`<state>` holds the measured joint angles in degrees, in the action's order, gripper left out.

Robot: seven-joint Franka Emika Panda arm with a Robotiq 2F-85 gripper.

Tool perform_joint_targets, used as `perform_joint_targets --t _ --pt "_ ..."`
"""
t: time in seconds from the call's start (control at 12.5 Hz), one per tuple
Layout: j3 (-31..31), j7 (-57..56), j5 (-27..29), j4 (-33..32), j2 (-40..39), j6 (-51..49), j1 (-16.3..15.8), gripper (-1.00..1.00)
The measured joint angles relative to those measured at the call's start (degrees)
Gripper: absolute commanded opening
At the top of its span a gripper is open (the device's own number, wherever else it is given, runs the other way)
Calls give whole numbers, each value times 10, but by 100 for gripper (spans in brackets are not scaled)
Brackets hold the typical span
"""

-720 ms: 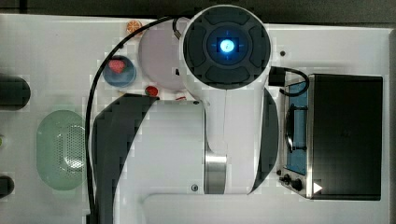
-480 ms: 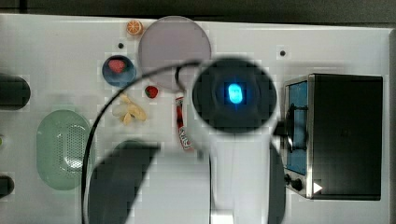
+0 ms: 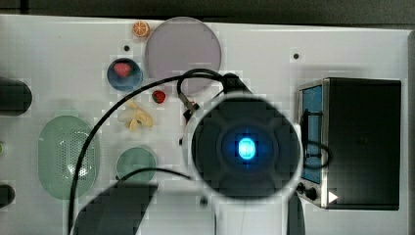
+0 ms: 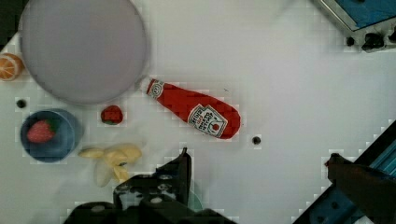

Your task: Pick Ketchup from the table and place it in strainer.

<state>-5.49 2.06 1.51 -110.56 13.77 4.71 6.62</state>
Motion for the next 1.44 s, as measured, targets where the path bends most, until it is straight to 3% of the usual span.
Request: perform_joint_targets --t 0.24,0.48,0.88,1.44 --pt "-9 -79 2 -30 -67 87 3 100" --pt "-18 -228 4 -82 -121 153 3 100" --pt "-26 -474 2 -187 -124 287 -2 100" --pt "-30 -554 -6 -290 -141 428 -2 100"
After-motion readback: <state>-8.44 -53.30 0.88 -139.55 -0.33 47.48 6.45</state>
